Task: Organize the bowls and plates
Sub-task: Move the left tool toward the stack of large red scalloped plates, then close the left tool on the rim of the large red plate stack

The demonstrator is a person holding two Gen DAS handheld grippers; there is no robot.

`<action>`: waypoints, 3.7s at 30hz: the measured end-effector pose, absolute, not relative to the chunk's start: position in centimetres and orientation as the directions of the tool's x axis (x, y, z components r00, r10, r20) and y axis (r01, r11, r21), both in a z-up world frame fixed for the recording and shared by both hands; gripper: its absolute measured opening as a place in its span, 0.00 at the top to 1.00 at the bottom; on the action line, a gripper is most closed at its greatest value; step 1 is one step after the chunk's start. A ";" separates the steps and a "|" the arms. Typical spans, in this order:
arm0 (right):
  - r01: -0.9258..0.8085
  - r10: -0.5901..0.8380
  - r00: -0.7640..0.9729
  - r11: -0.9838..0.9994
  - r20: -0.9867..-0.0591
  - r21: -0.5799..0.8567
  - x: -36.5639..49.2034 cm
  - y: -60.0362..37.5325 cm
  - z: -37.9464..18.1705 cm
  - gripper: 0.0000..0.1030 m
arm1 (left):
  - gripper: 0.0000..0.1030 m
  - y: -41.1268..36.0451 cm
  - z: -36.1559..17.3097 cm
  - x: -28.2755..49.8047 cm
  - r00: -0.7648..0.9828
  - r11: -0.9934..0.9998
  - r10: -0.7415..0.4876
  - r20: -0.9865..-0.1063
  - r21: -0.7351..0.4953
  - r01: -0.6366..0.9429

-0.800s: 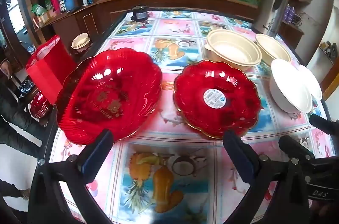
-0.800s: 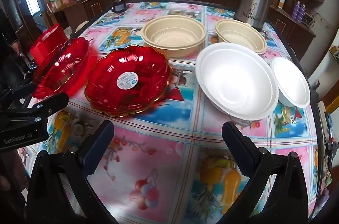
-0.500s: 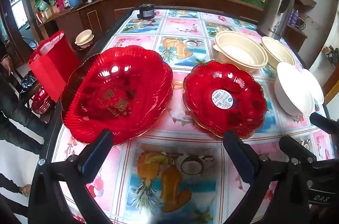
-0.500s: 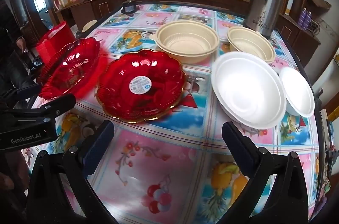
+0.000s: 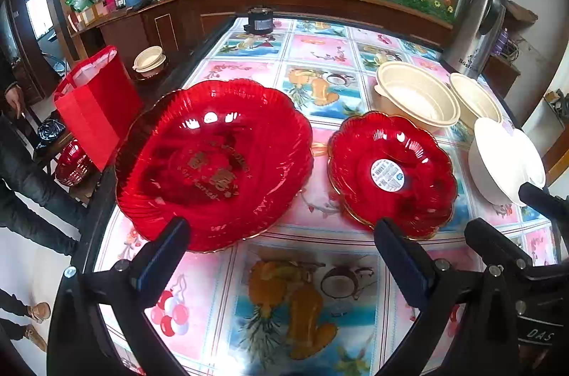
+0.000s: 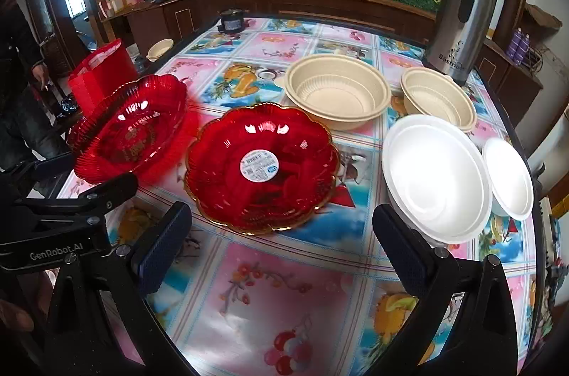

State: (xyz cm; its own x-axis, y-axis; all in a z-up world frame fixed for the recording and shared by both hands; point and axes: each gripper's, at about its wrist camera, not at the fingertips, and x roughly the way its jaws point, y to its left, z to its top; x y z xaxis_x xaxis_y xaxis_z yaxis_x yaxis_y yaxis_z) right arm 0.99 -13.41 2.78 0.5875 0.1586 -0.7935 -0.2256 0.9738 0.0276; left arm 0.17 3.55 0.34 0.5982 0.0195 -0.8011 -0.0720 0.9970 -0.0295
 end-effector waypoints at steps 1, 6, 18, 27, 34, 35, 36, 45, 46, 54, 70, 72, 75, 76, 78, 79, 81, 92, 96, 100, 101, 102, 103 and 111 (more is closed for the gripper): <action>-0.228 0.159 0.587 0.973 -0.794 0.026 1.0 -13.3 2.8 0.00 | 0.00 3.6 0.4 0.2 0.599 0.997 0.019 -0.801 -0.031 -0.073; -0.232 0.164 0.584 0.972 -0.795 0.030 1.1 -12.9 2.8 0.00 | 0.00 4.0 0.4 0.3 0.599 0.996 0.021 -0.800 -0.034 -0.080; -0.247 0.168 0.571 0.969 -0.803 0.026 1.9 -12.0 2.4 0.00 | 0.00 6.0 -0.2 0.8 0.575 0.990 0.032 -0.818 -0.052 -0.128; -0.254 0.171 0.568 0.967 -0.805 0.026 2.9 -10.6 2.0 0.00 | 0.00 7.1 -1.0 1.4 0.552 0.985 0.049 -0.832 -0.052 -0.167; -0.268 0.181 0.572 0.963 -0.800 0.027 4.0 -9.1 2.2 0.00 | 0.00 8.3 -0.7 2.0 0.559 0.982 0.065 -0.826 -0.048 -0.185; -0.269 0.184 0.572 0.963 -0.799 0.029 4.2 -8.9 2.2 0.00 | 0.00 8.6 -0.7 2.2 0.561 0.981 0.069 -0.825 -0.047 -0.188; -0.269 0.185 0.572 0.963 -0.799 0.030 4.5 -8.7 2.2 0.00 | 0.00 8.9 -0.6 2.3 0.562 0.980 0.073 -0.824 -0.045 -0.193; -0.278 0.192 0.582 0.960 -0.790 0.029 6.1 -6.8 2.6 0.00 | 0.00 10.7 -0.5 3.4 0.561 0.974 0.094 -0.822 -0.040 -0.222; -0.278 0.189 0.582 0.960 -0.791 0.024 6.3 -6.7 2.6 0.00 | 0.00 10.8 -0.6 3.5 0.560 0.974 0.094 -0.823 -0.041 -0.224; -0.282 0.190 0.582 0.959 -0.791 0.023 7.2 -6.0 2.7 0.00 | 0.00 11.7 -1.0 4.0 0.549 0.971 0.094 -0.830 -0.044 -0.233; -0.329 0.210 0.574 0.944 -0.791 0.012 8.9 -4.0 2.9 0.00 | 0.00 12.4 -1.5 4.4 0.533 0.968 0.094 -0.841 -0.048 -0.246; -0.337 0.216 0.574 0.941 -0.790 0.013 9.0 -3.7 3.0 0.00 | 0.00 12.5 -1.6 4.4 0.529 0.967 0.096 -0.843 -0.047 -0.251; -0.358 0.224 0.567 0.934 -0.793 0.008 9.3 -3.1 2.8 0.00 | 0.00 12.8 -1.9 4.6 0.516 0.963 0.093 -0.852 -0.054 -0.262; -0.368 0.228 0.563 0.930 -0.795 0.006 9.5 -2.8 2.7 0.00 | 0.00 12.9 -2.0 4.7 0.509 0.962 0.094 -0.856 -0.055 -0.269; -0.389 0.237 0.550 0.921 -0.801 0.006 10.1 -2.3 2.6 0.00 | 0.01 13.4 -2.3 4.9 0.490 0.955 0.093 -0.867 -0.063 -0.291; -0.403 0.245 0.539 0.915 -0.806 0.009 10.5 -1.9 2.5 0.00 | 0.01 13.5 -2.5 5.0 0.483 0.952 0.088 -0.871 -0.070 -0.299; -0.418 0.250 0.532 0.908 -0.809 0.006 11.2 -1.4 2.4 0.00 | 0.01 13.8 -2.7 5.2 0.477 0.947 0.081 -0.875 -0.082 -0.310; -0.475 0.275 0.443 0.879 -0.853 0.037 15.2 0.9 0.1 0.12 | 0.03 14.8 -2.7 6.1 0.465 0.928 0.101 -0.880 -0.086 -0.363; -0.468 0.284 0.424 0.882 -0.860 0.060 16.2 1.1 -0.5 0.17 | 0.08 15.1 -2.5 6.4 0.465 0.921 0.082 -0.882 -0.111 -0.373; -0.477 0.302 0.403 0.875 -0.864 0.083 16.7 1.3 -0.9 0.17 | 0.08 15.9 -1.6 5.7 0.476 0.900 0.065 -0.877 -0.155 -0.408; -0.478 0.306 0.398 0.874 -0.865 0.089 16.7 1.3 -0.9 0.17 | 0.08 16.1 -1.5 5.6 0.474 0.895 0.061 -0.878 -0.162 -0.415; -0.479 0.313 0.393 0.872 -0.865 0.098 16.8 1.3 -1.0 0.17 | 0.08 16.3 -1.5 5.4 0.472 0.888 0.048 -0.880 -0.178 -0.423; -0.481 0.316 0.389 0.871 -0.865 0.102 16.9 1.3 -1.1 0.17 | 0.07 16.6 -1.5 5.3 0.467 0.882 0.039 -0.883 -0.189 -0.432; -0.520 0.325 0.348 0.847 -0.879 0.108 17.3 2.2 -1.8 0.22 | 0.09 17.0 -3.0 4.4 0.404 0.842 0.043 -0.914 -0.185 -0.507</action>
